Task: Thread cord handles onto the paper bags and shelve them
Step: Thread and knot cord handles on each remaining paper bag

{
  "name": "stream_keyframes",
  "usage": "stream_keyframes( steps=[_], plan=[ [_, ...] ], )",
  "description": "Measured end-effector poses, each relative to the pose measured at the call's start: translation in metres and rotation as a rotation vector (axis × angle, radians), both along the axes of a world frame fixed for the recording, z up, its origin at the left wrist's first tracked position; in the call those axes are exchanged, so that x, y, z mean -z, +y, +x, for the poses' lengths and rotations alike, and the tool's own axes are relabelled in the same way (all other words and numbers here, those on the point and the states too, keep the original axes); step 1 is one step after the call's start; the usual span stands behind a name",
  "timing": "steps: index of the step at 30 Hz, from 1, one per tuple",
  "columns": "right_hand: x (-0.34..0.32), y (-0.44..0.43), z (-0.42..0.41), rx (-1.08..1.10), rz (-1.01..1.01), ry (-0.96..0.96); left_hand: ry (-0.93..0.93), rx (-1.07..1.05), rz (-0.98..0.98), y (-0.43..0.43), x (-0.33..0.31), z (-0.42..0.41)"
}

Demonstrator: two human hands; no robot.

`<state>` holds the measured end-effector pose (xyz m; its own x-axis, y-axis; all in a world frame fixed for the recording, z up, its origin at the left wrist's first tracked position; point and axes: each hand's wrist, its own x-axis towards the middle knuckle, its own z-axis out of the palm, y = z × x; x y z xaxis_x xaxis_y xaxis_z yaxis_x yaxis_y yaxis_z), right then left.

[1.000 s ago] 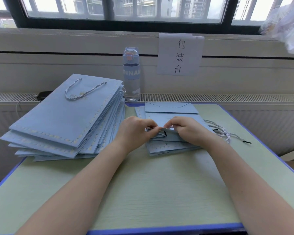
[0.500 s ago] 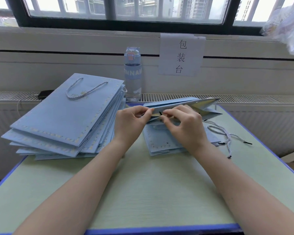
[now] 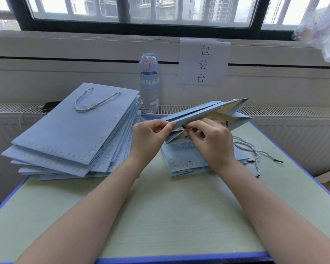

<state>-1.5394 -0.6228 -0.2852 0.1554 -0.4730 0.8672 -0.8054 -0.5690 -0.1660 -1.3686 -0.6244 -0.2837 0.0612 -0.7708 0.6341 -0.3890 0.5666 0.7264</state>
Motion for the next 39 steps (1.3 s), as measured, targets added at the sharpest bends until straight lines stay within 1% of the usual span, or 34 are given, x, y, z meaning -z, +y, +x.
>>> stream_keyframes(
  steps=[2, 7, 14, 18, 20, 22, 24, 26, 27, 28, 29, 30, 31, 33, 34, 35, 37, 39],
  plan=[
    [-0.001, 0.000, 0.000, -0.020, -0.002, -0.004, -0.002, -0.001, -0.006, 0.000, 0.000, 0.001],
    [-0.001, 0.000, -0.002, -0.042, -0.008, 0.063, -0.008, 0.006, -0.022, 0.000, 0.000, 0.001],
    [-0.001, 0.002, 0.000, -0.060, -0.084, 0.051, 0.015, -0.013, -0.020, 0.000, -0.001, 0.000],
    [-0.004, 0.003, -0.002, -0.143, -0.063, -0.031, 0.079, -0.064, 0.001, -0.003, -0.002, 0.005],
    [-0.006, 0.002, -0.004, -0.162, -0.058, 0.001, 0.108, -0.067, 0.009, -0.006, -0.003, 0.008],
    [-0.009, 0.004, -0.005, -0.173, -0.071, 0.001, 0.097, -0.040, 0.014, -0.007, -0.003, 0.009],
    [-0.013, 0.007, -0.006, -0.188, -0.141, -0.075, 0.027, -0.019, -0.026, -0.008, -0.001, 0.009],
    [-0.018, 0.010, -0.009, -0.144, -0.265, -0.148, -0.183, -0.024, -0.168, -0.010, 0.002, 0.012],
    [-0.021, 0.010, -0.012, -0.101, -0.300, -0.182, -0.315, -0.028, -0.244, -0.011, 0.003, 0.014],
    [-0.023, 0.008, -0.016, -0.054, -0.292, -0.209, -0.421, -0.025, -0.296, -0.012, 0.004, 0.016],
    [-0.023, 0.004, -0.020, -0.013, -0.223, -0.219, -0.487, -0.005, -0.312, -0.012, 0.004, 0.019],
    [-0.022, 0.000, -0.025, 0.012, -0.079, -0.206, -0.519, 0.024, -0.303, -0.014, 0.004, 0.021],
    [-0.019, -0.004, -0.030, 0.012, 0.133, -0.165, -0.526, 0.049, -0.291, -0.015, 0.004, 0.022],
    [-0.011, -0.010, -0.037, -0.044, 0.639, -0.020, -0.540, 0.069, -0.279, -0.017, 0.005, 0.025],
    [-0.008, -0.012, -0.039, -0.076, 0.818, 0.046, -0.557, 0.066, -0.286, -0.018, 0.005, 0.027],
    [-0.006, -0.013, -0.040, -0.099, 0.903, 0.092, -0.569, 0.062, -0.286, -0.019, 0.005, 0.029],
    [-0.007, -0.012, -0.043, -0.099, 0.917, 0.131, -0.552, 0.061, -0.259, -0.021, 0.004, 0.033],
    [-0.010, -0.013, -0.049, -0.045, 0.926, 0.160, -0.528, 0.031, -0.246, -0.022, 0.005, 0.037]
  ],
)
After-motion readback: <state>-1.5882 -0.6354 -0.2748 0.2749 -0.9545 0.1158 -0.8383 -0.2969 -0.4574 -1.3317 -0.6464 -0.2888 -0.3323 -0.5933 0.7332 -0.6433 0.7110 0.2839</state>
